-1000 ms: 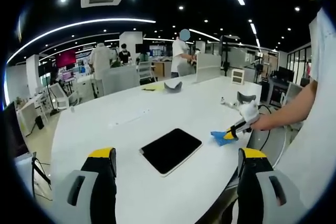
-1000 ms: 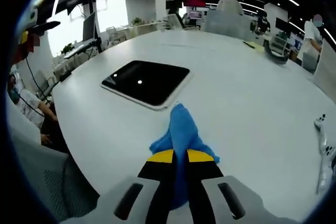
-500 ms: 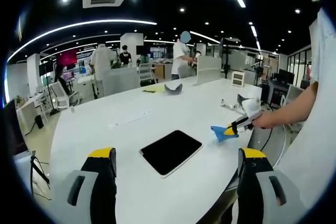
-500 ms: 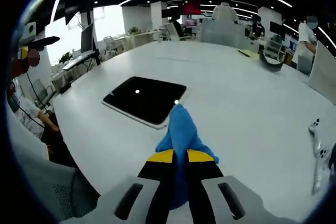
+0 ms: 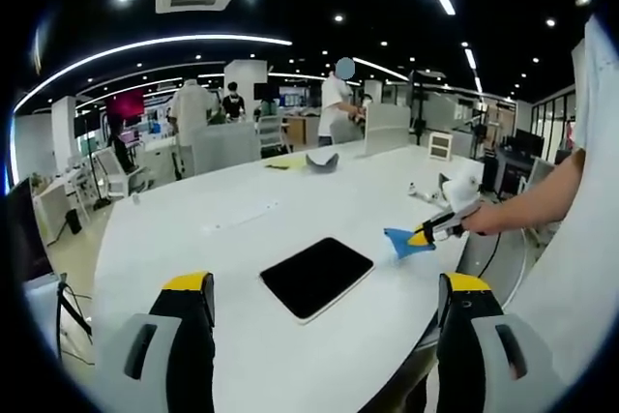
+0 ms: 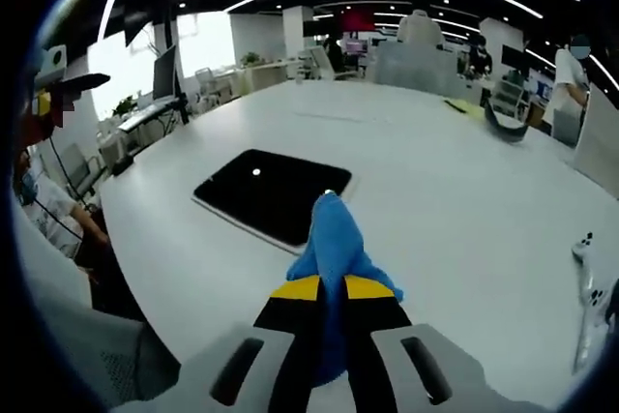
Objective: Wipe the mirror surface with the cleaning cloth until all visible marks leave the cleaned area.
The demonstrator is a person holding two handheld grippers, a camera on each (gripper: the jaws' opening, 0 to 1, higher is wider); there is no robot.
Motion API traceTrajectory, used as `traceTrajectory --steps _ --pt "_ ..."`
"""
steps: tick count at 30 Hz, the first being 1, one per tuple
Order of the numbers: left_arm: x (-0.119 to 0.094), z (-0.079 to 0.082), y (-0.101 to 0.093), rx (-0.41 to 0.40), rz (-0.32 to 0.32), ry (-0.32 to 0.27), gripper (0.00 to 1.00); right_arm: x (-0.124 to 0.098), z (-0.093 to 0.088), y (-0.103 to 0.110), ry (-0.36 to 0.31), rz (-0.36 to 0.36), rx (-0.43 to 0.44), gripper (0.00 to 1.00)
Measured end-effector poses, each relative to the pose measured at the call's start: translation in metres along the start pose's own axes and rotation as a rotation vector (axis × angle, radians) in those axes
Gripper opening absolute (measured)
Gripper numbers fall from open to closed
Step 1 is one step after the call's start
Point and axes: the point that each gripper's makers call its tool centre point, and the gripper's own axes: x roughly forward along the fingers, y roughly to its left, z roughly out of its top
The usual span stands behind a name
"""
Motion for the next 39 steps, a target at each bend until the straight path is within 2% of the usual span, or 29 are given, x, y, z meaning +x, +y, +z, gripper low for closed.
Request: traceTrajectory --steps 27,39 --pt "-0.01 -0.005 0.004 0.015 0.032 0.005 0.96 0.039 0.058 0.034 -0.044 0.086 -0.038 0.02" --pt "-0.011 -0.008 0.009 -0.02 0.03 -0.016 0.96 0.062 0.083 0.05 -0.05 0.116 -0.054 0.02"
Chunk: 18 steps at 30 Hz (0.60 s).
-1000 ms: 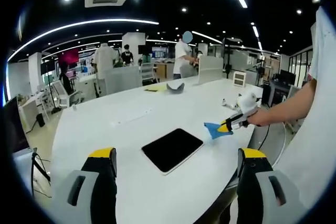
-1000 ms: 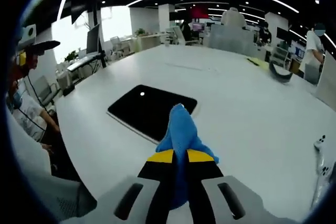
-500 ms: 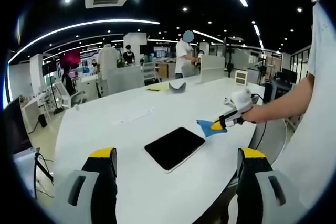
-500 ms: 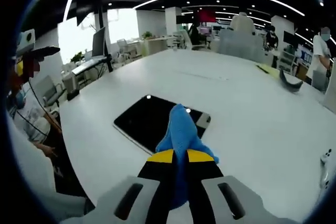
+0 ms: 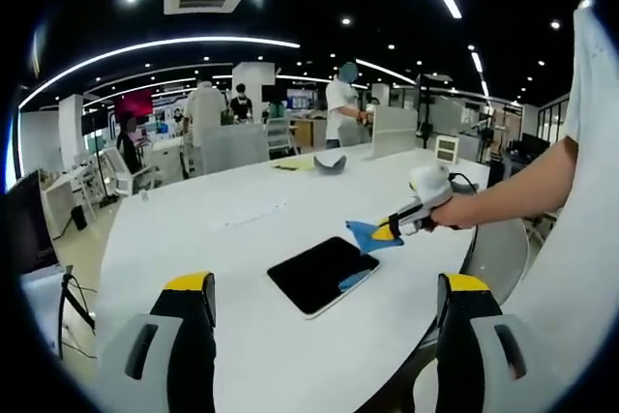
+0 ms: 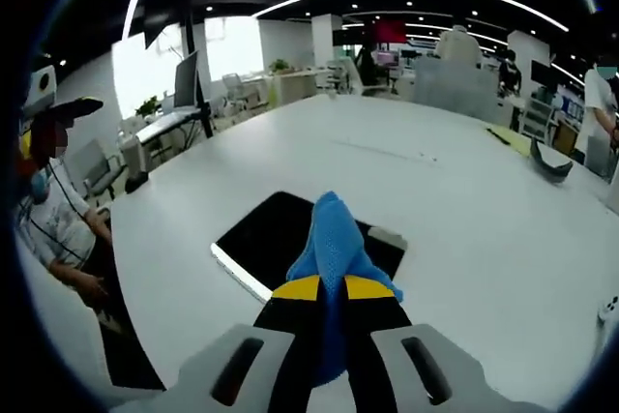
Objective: Wipe the mirror surface with the cleaning cloth until all visible marks leave the cleaned area.
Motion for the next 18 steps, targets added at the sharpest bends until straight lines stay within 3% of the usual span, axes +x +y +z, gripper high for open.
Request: traceTrajectory --steps 6,18 --pt "0.003 -0.004 0.004 -0.002 0.005 0.007 0.96 0.021 0.012 0.004 -0.003 0.016 0.008 0.02" --pt "0.018 -0.017 -0.007 -0.002 -0.043 0.044 0.99 0.057 0.037 0.015 0.009 0.043 -0.002 0.02"
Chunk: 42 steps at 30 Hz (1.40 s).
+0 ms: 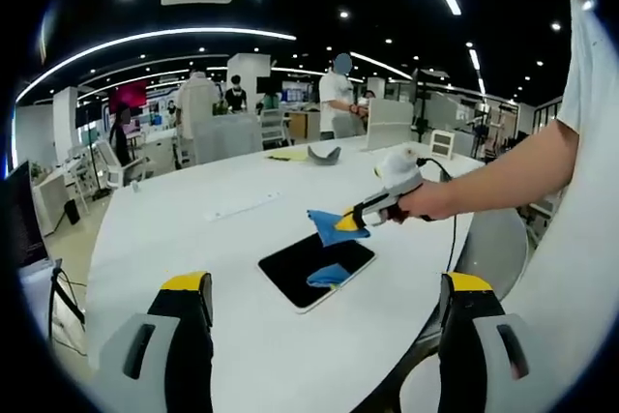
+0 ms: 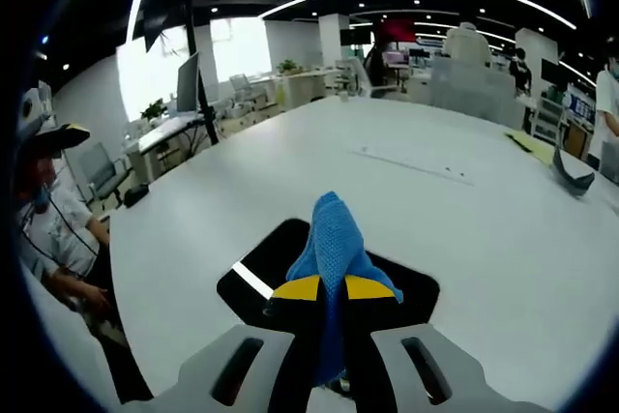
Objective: Wipe the mirror surface with the cleaning cloth until all visible marks leave the cleaned area.
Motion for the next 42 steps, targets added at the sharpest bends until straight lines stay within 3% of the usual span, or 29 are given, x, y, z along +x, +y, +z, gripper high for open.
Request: traceTrajectory --steps 6,10,22,28,32,42 --pt "0.003 -0.008 0.002 -0.013 -0.025 0.002 0.98 0.015 0.013 0.009 0.0 0.006 0.014 0.02" --pt "0.006 -0.011 0.009 -0.031 -0.04 -0.008 0.98 0.029 0.011 0.015 0.049 0.01 -0.056 0.03" --pt "0.014 -0.012 0.016 -0.006 -0.109 -0.022 0.96 0.06 0.028 0.021 0.041 -0.003 -0.008 0.02" --pt "0.021 -0.013 0.018 0.018 -0.148 -0.022 0.96 0.07 0.036 0.028 0.033 -0.007 -0.001 0.02" --pt "0.023 -0.013 0.017 -0.013 -0.194 -0.024 0.96 0.079 0.038 0.036 0.032 -0.006 -0.024 0.02" --pt "0.022 -0.015 0.018 0.027 -0.235 -0.012 0.96 0.098 0.049 0.045 0.033 -0.007 -0.009 0.02"
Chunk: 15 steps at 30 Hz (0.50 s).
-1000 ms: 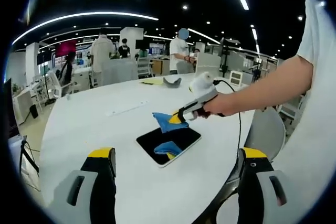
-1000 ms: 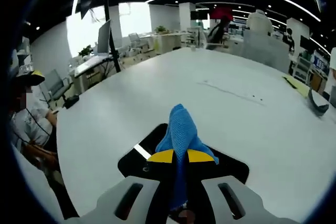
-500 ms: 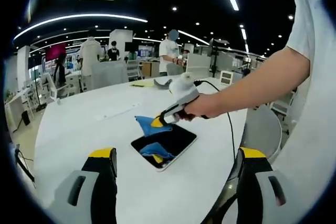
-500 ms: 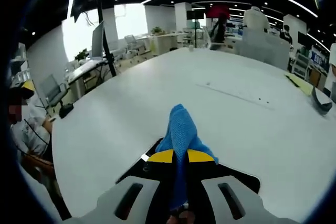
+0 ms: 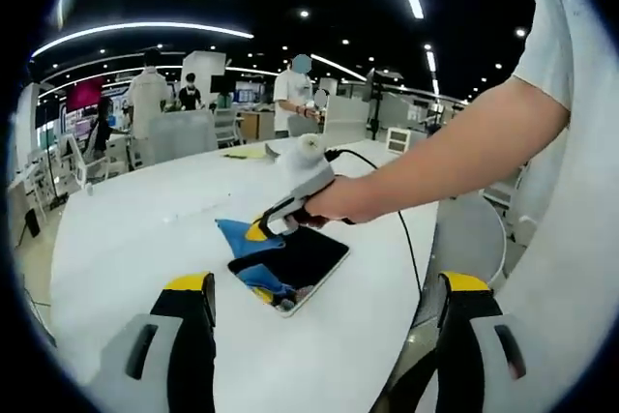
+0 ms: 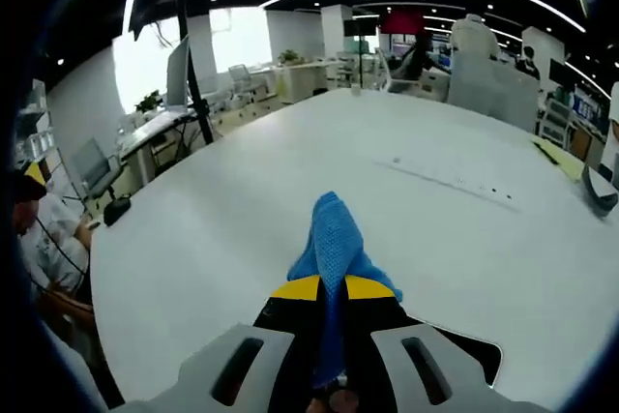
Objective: Wipe the mirror surface with the cleaning cloth until all visible marks leave the cleaned area.
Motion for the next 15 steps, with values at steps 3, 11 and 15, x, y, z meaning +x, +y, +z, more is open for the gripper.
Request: traceTrajectory --steps 3,11,15 --pt "0.001 0.0 0.0 -0.002 -0.011 0.001 0.96 0.005 0.006 0.001 -0.002 -0.002 0.004 0.02" --pt "0.004 -0.002 -0.002 0.008 -0.044 0.009 0.96 0.016 0.01 0.002 0.005 -0.002 -0.001 0.02" --pt "0.004 -0.003 0.0 0.007 -0.049 0.011 0.96 0.02 0.009 0.003 0.007 -0.004 0.009 0.02"
